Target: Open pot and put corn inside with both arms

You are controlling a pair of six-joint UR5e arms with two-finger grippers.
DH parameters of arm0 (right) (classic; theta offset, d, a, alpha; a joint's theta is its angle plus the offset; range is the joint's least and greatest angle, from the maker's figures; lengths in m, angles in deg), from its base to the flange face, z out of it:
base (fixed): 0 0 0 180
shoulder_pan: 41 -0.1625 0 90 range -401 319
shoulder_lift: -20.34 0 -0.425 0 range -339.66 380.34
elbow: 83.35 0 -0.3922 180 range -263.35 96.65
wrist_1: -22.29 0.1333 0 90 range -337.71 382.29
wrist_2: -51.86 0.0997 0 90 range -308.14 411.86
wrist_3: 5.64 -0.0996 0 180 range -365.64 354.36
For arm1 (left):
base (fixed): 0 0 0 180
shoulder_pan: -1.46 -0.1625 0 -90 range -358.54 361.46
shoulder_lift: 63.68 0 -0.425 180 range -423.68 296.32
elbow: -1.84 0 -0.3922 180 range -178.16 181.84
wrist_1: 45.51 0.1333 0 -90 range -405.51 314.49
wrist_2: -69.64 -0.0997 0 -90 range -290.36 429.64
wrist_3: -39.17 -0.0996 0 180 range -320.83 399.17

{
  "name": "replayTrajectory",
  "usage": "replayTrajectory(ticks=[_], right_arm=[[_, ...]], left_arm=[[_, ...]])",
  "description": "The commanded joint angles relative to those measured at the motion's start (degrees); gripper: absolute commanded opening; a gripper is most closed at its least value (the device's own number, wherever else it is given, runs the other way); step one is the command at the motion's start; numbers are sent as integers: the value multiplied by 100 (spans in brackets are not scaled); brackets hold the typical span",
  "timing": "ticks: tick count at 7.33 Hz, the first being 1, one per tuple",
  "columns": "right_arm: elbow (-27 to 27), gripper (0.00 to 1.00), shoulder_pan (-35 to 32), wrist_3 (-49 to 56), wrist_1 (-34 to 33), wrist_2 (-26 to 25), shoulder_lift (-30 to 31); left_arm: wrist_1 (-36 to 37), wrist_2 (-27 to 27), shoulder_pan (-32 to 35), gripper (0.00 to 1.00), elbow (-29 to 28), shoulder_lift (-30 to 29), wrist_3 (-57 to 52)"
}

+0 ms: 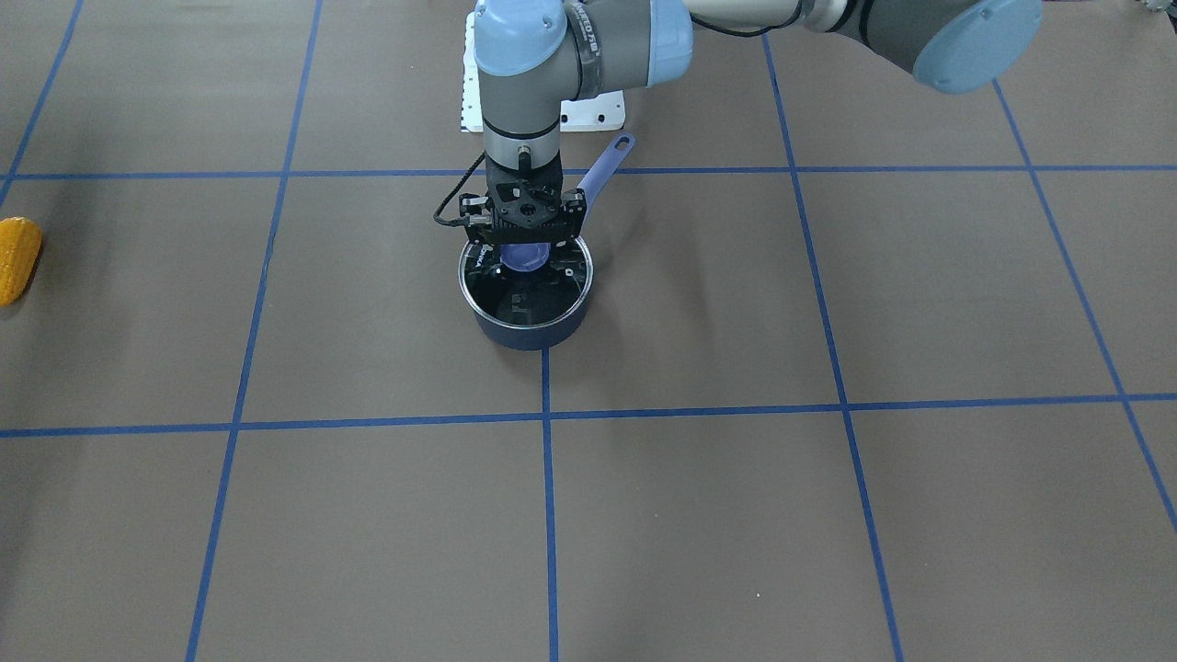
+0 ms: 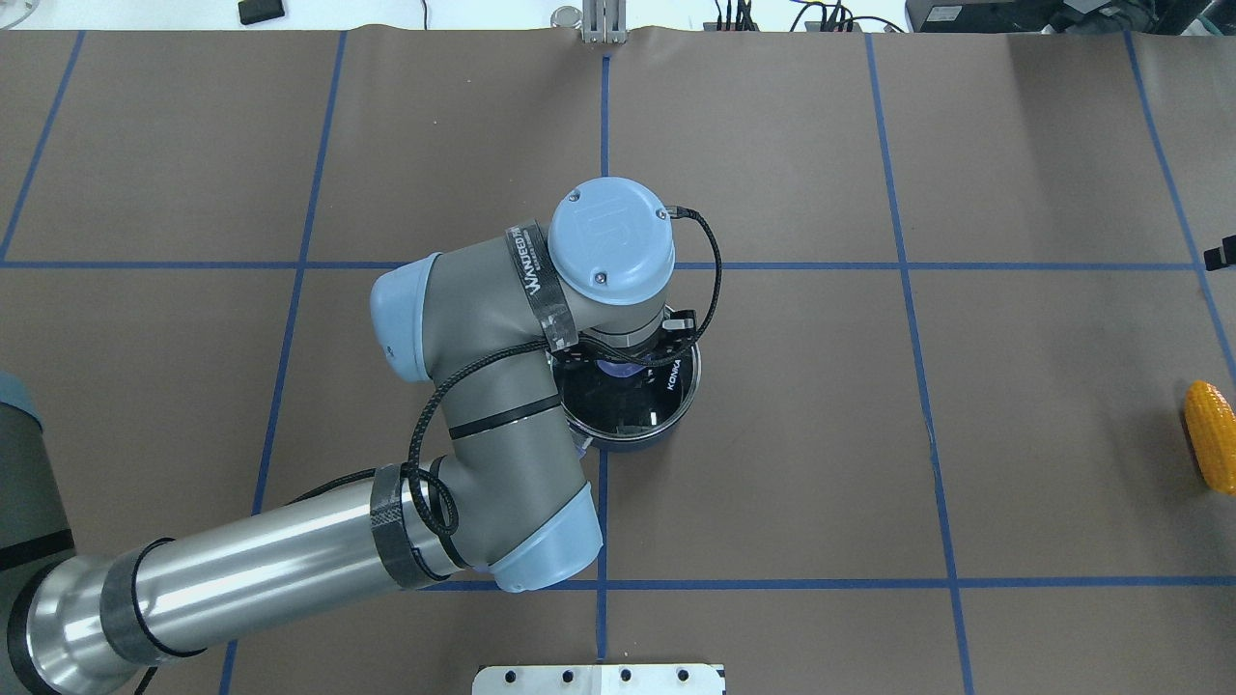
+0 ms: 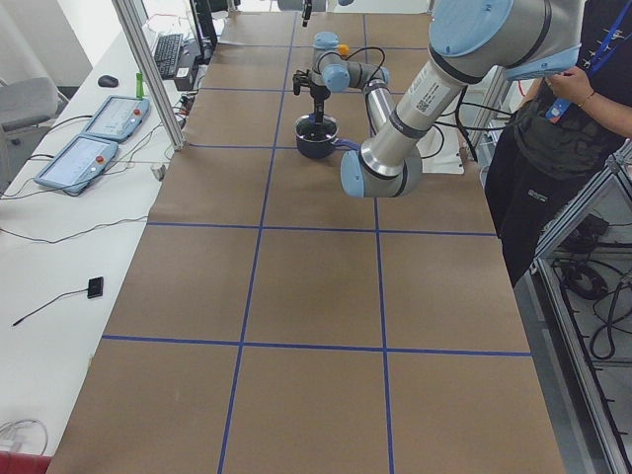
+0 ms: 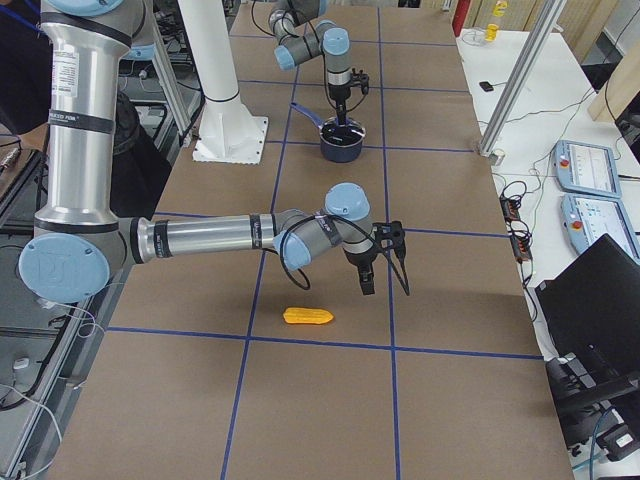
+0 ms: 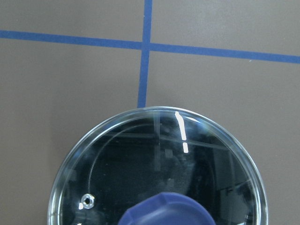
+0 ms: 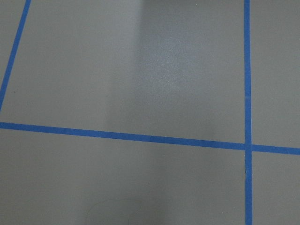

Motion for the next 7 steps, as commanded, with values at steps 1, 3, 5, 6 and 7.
replayTrajectory(ticks=[1, 3, 5, 6, 7], right_arm=[[1, 100, 13, -1, 0, -3, -23], [19, 100, 30, -1, 0, -3, -32], [19, 100, 66, -1, 0, 5, -6], [19, 100, 74, -1, 9, 5, 12], [19, 100, 83, -1, 44, 5, 29]], left_arm=[[267, 22, 219, 0, 678, 368, -376], [804, 39, 448, 0, 1978, 1157, -1314], [762, 66, 728, 0, 2842, 2265, -2369], [709, 75, 878, 0, 3106, 2800, -2931], [509, 362, 1105, 0, 3318, 3354, -3441]])
